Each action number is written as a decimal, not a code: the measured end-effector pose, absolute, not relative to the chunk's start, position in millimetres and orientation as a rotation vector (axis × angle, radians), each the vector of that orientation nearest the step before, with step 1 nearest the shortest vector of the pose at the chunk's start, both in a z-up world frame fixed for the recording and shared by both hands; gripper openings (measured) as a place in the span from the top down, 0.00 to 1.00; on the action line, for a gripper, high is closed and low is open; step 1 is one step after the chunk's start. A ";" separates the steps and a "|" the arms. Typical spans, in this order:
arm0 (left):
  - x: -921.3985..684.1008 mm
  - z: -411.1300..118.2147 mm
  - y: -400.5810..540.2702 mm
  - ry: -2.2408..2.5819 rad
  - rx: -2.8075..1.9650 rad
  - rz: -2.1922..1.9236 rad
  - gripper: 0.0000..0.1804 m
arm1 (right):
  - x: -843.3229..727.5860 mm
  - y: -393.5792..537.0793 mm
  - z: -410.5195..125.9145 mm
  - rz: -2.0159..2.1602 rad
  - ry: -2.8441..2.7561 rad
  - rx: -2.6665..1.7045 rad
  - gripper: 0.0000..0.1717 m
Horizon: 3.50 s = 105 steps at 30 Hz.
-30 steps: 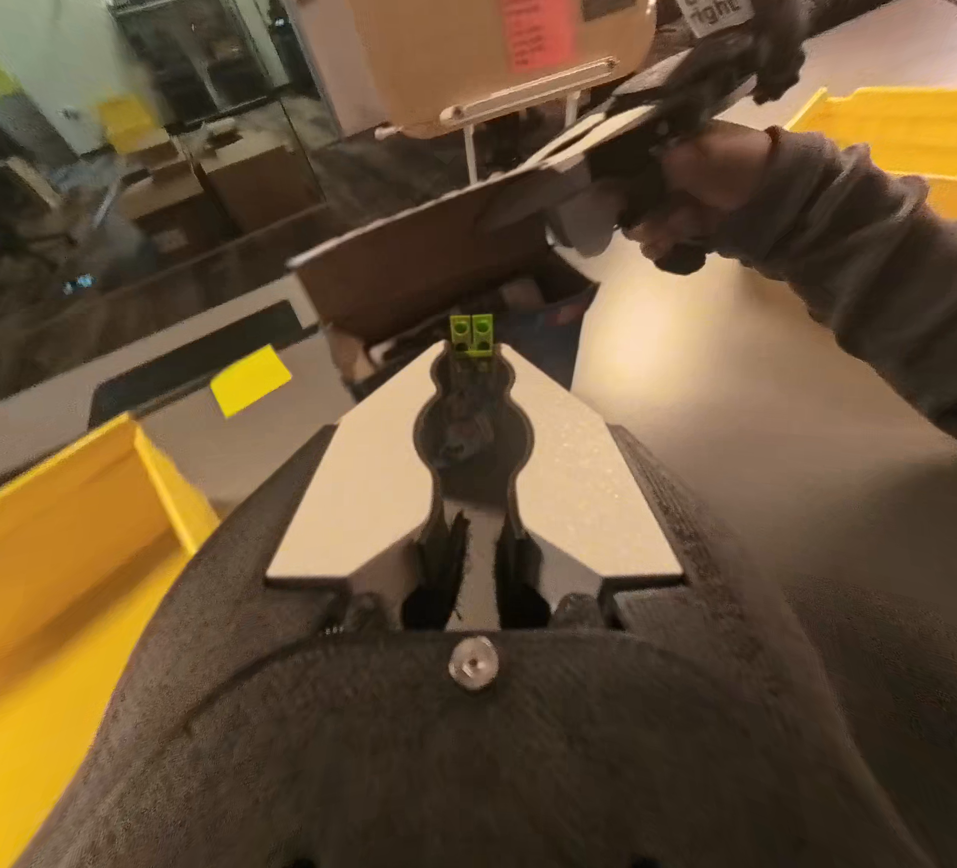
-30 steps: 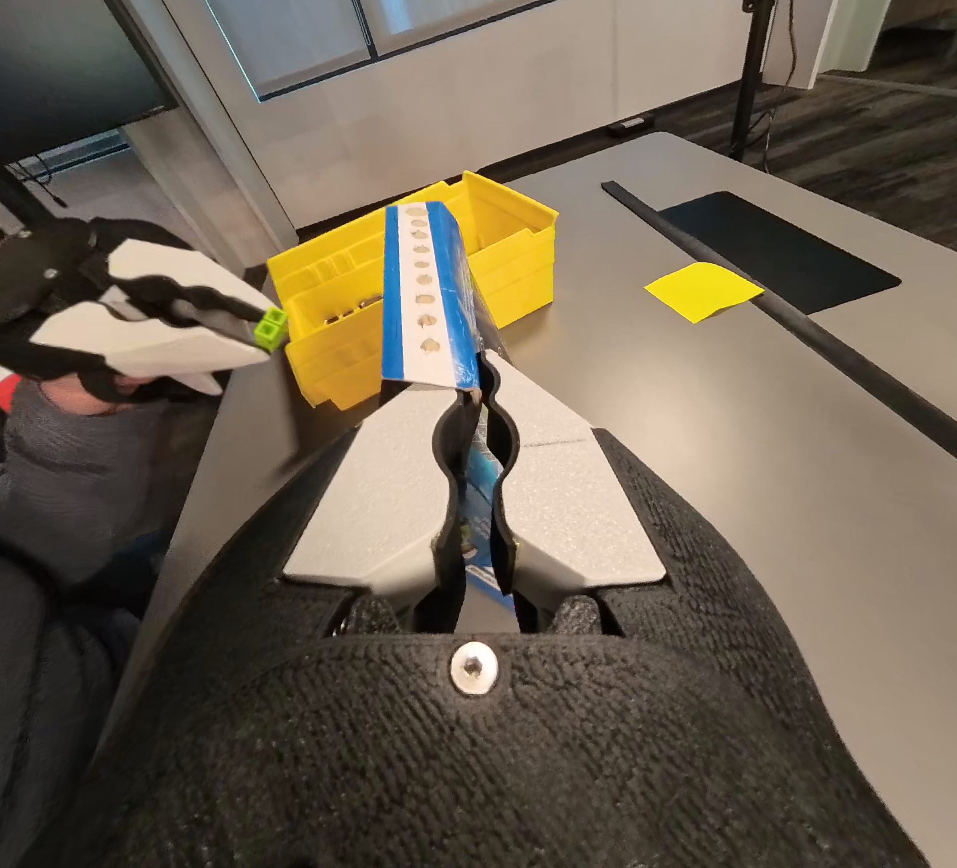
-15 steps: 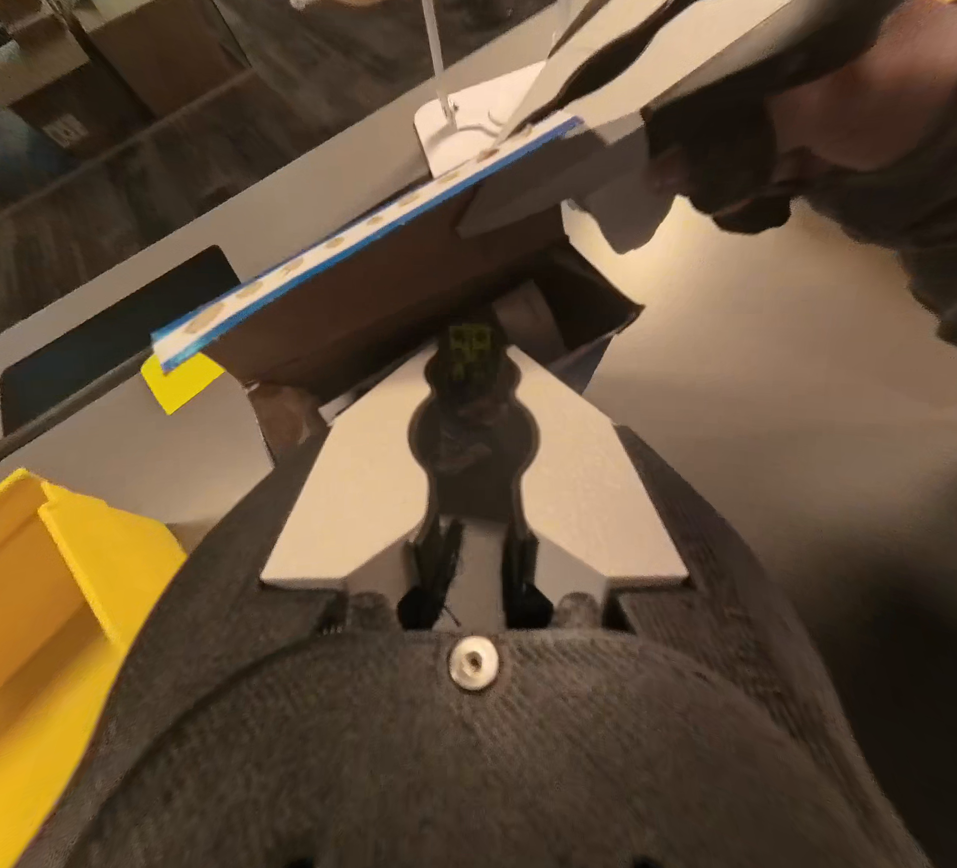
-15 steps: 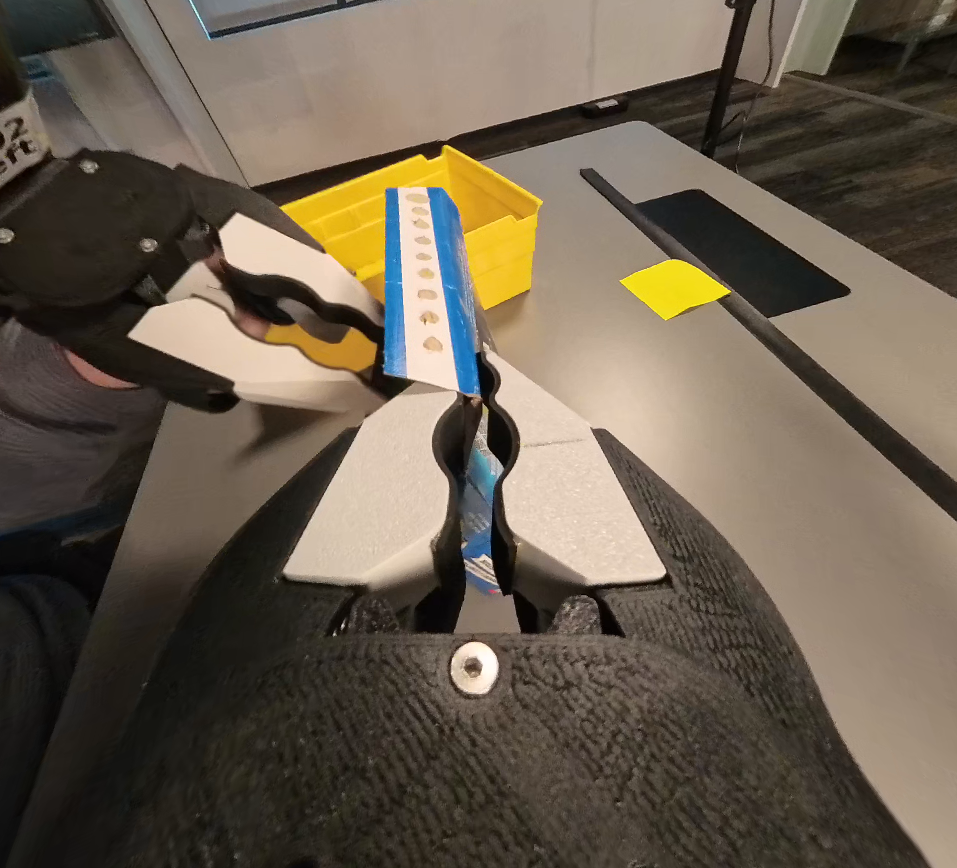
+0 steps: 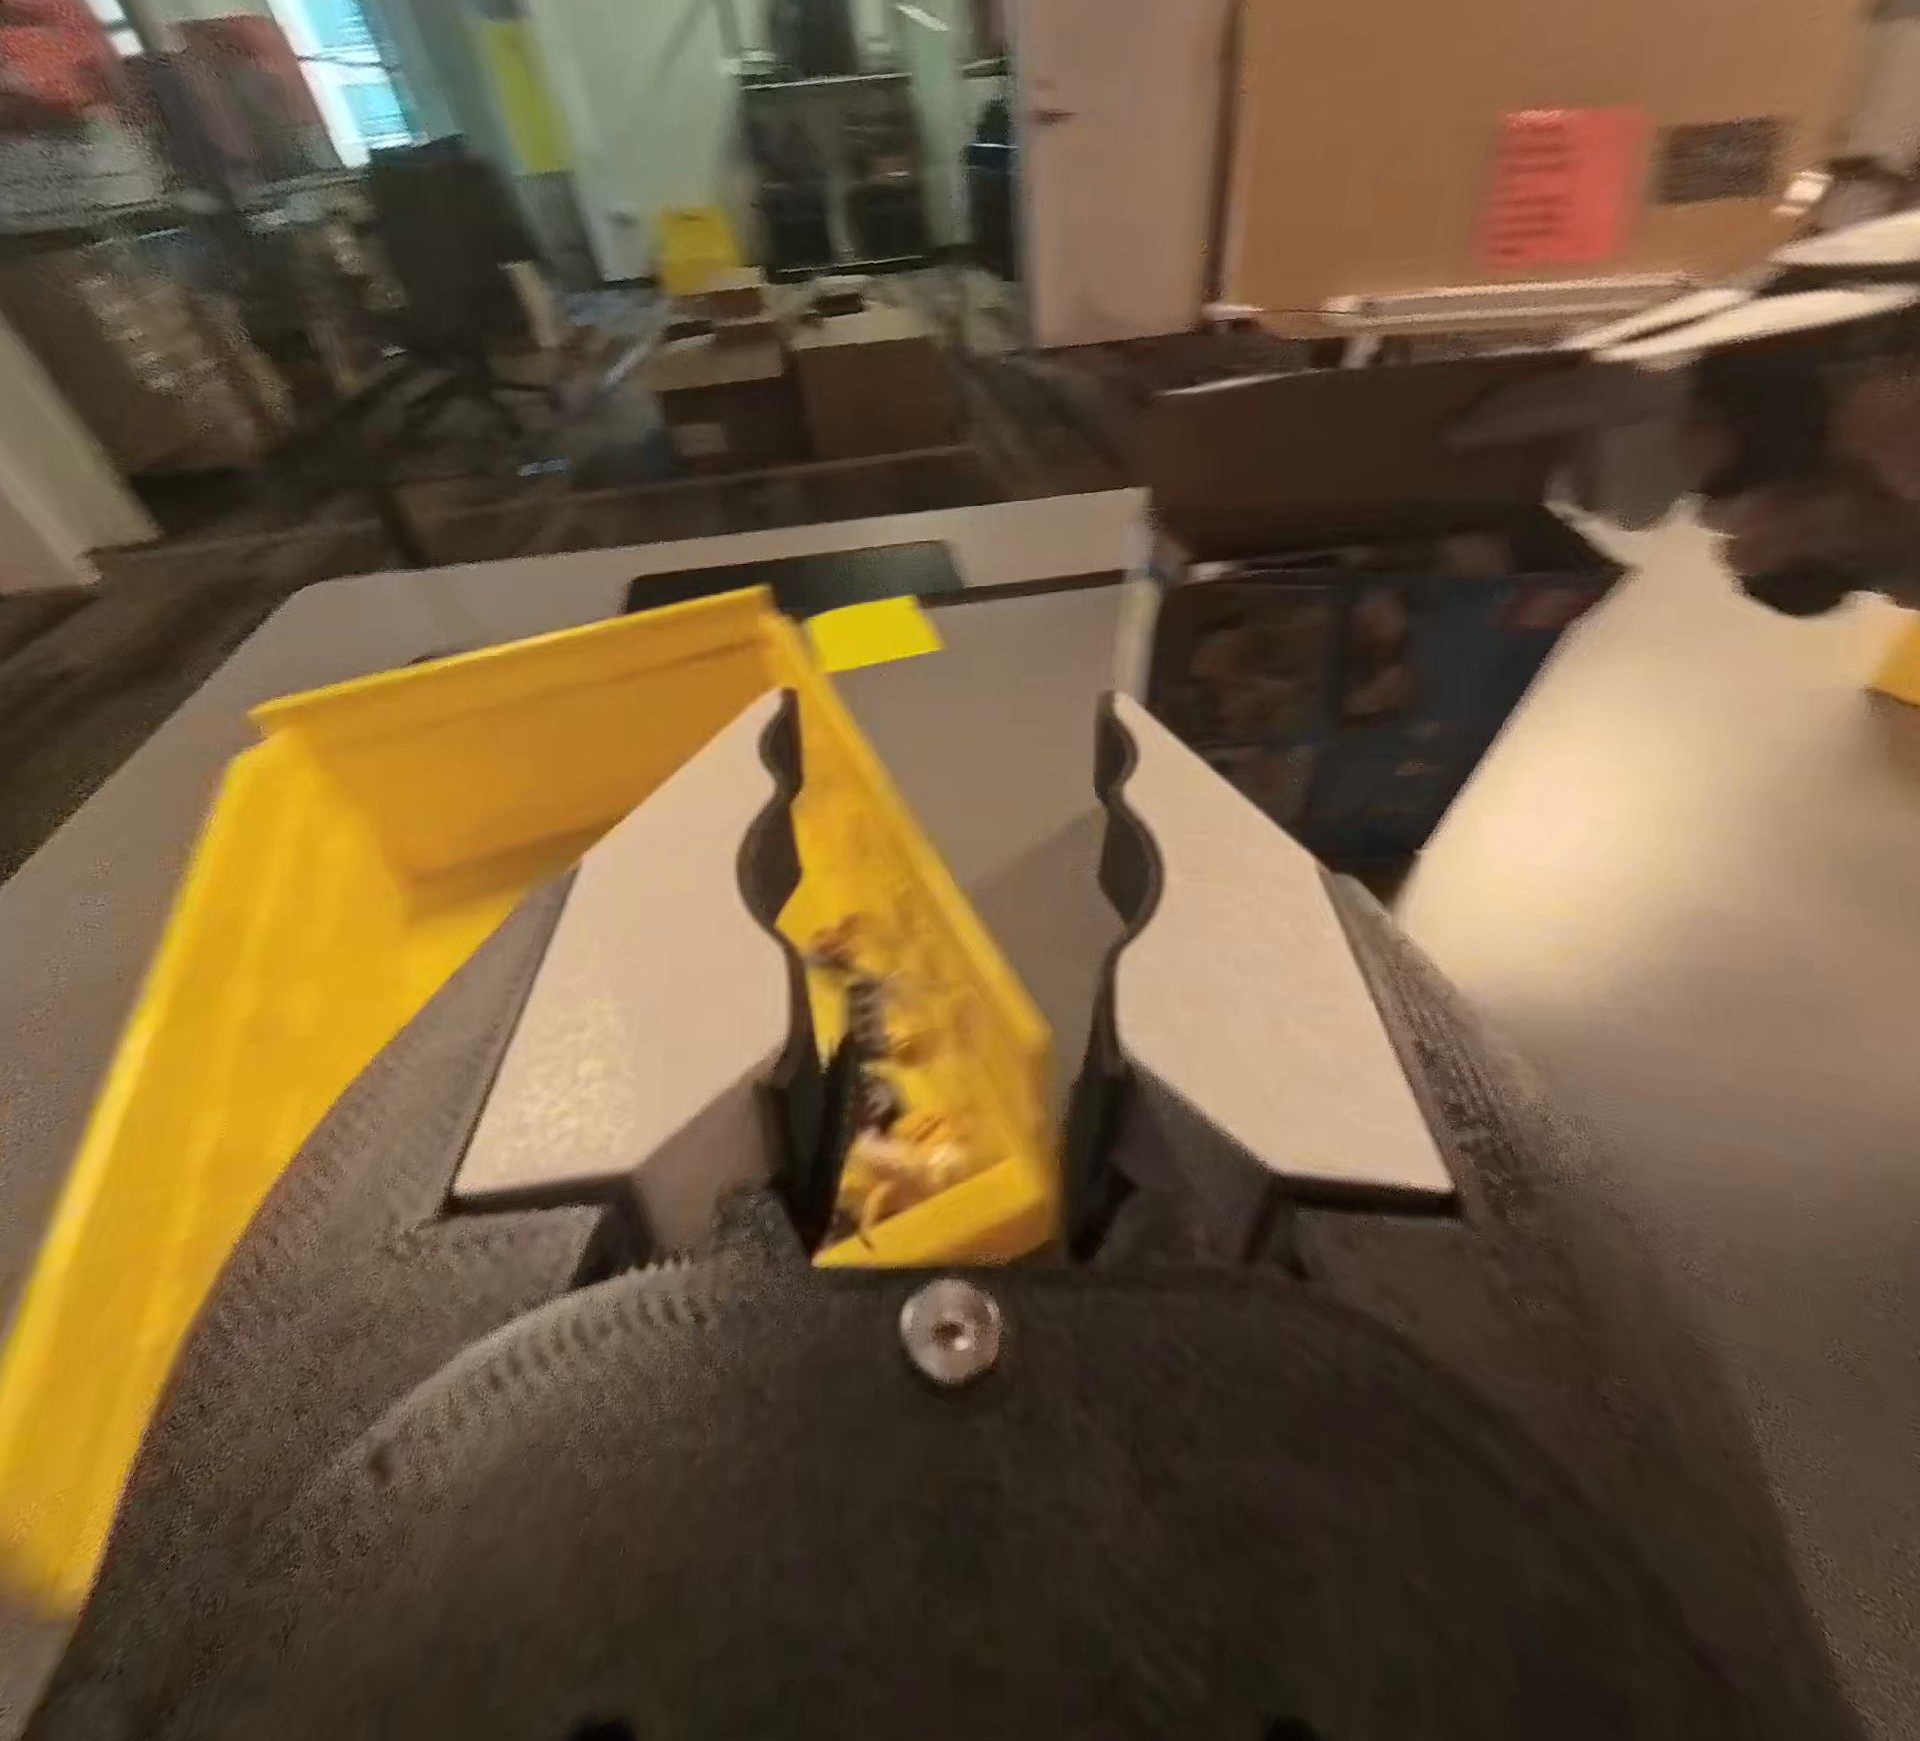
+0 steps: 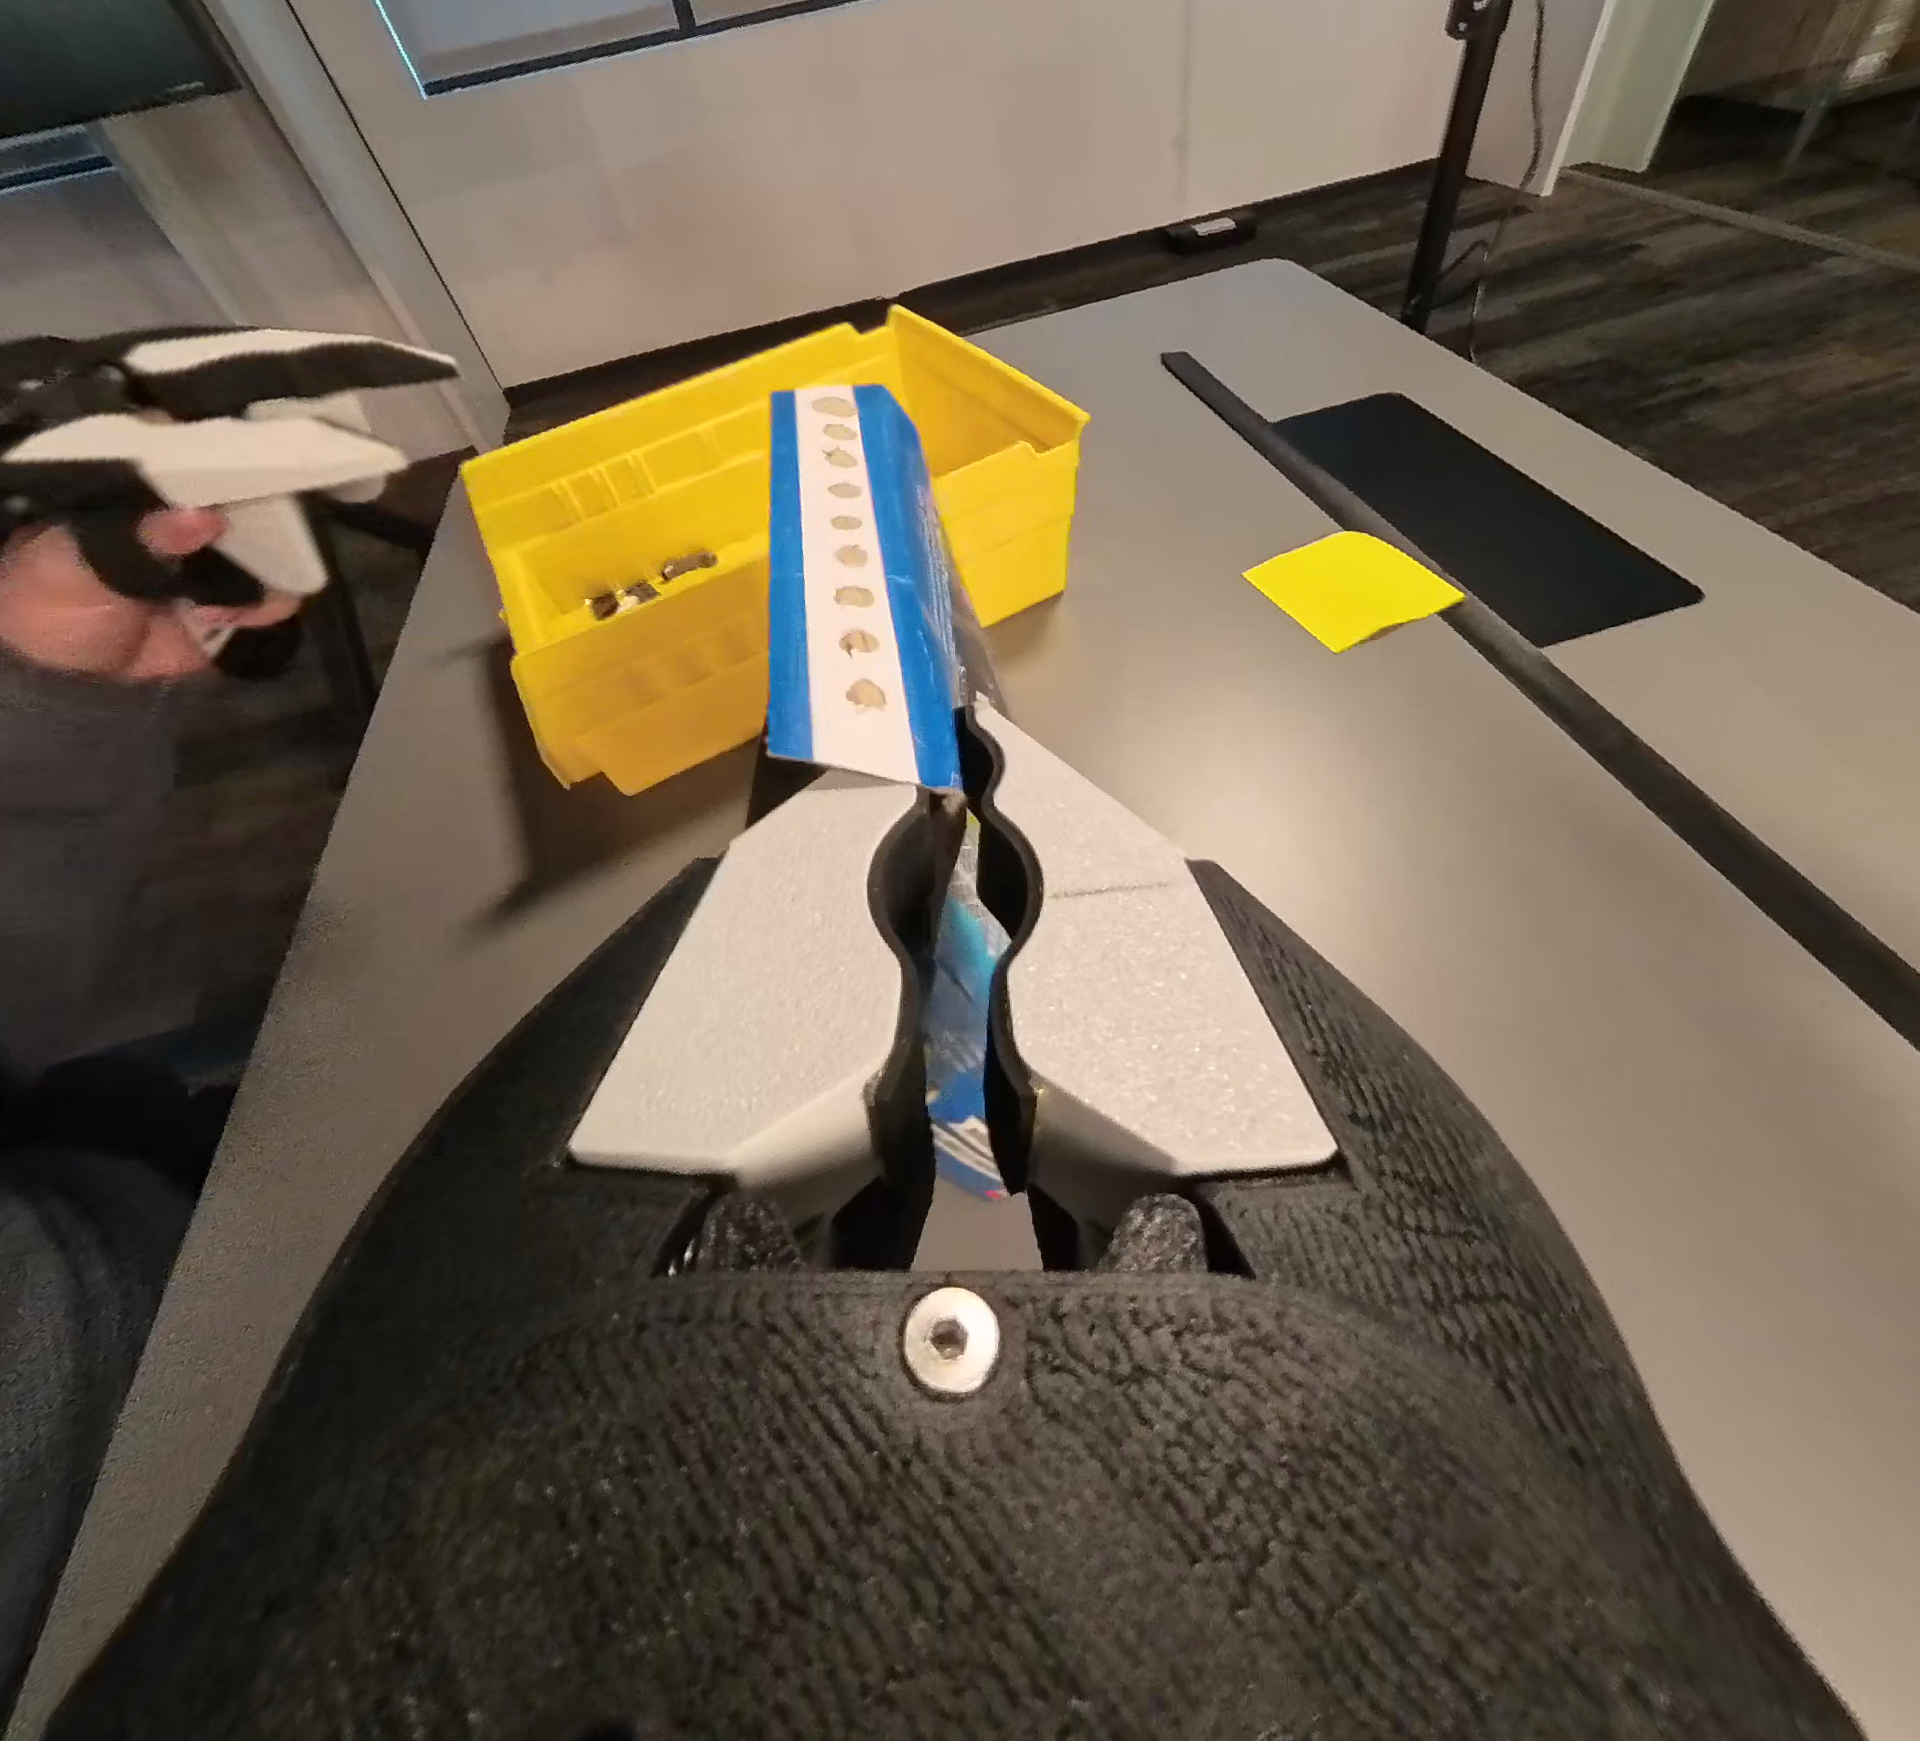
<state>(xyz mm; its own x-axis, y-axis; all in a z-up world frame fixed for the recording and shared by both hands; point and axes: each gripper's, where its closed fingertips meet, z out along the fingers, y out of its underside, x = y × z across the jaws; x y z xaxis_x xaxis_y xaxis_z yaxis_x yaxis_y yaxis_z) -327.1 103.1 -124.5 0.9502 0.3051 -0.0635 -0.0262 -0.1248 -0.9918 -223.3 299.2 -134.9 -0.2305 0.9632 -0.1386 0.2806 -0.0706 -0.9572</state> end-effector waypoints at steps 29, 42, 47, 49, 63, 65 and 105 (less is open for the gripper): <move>-397.3 -299.9 142.5 -0.031 -2.617 -0.043 0.76 | -281.9 284.7 -130.5 1.545 -1.588 -1.481 1.00; -406.8 -310.5 132.6 0.007 -2.632 0.194 0.92 | -287.5 277.1 -132.1 1.547 -1.623 -1.465 1.00; -446.0 -239.8 111.9 -0.173 -2.373 0.671 0.92 | -288.5 275.6 -131.9 1.543 -1.630 -1.460 1.00; -429.9 -195.5 116.0 -0.163 -2.187 0.673 0.92 | -288.4 275.5 -131.9 1.542 -1.631 -1.459 1.00; -276.0 -146.6 242.7 0.553 -1.972 0.256 0.91 | -287.0 275.2 -132.9 1.556 -1.642 -1.455 1.00; -275.9 -152.5 248.3 0.534 -2.007 0.221 0.91 | -286.4 276.2 -133.8 1.560 -1.642 -1.459 1.00; -460.5 -310.6 188.2 -0.227 -2.611 0.108 0.97 | -290.0 278.8 -137.7 1.578 -1.628 -1.482 1.00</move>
<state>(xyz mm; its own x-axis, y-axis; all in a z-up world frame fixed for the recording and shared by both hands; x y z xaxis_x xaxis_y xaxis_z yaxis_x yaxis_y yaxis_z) -460.5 188.2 -310.6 0.9828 0.1813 -0.0338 0.1405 -0.8547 -0.4997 -290.0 278.8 -137.7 -0.3367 0.8719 -0.3556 0.3827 -0.2184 -0.8977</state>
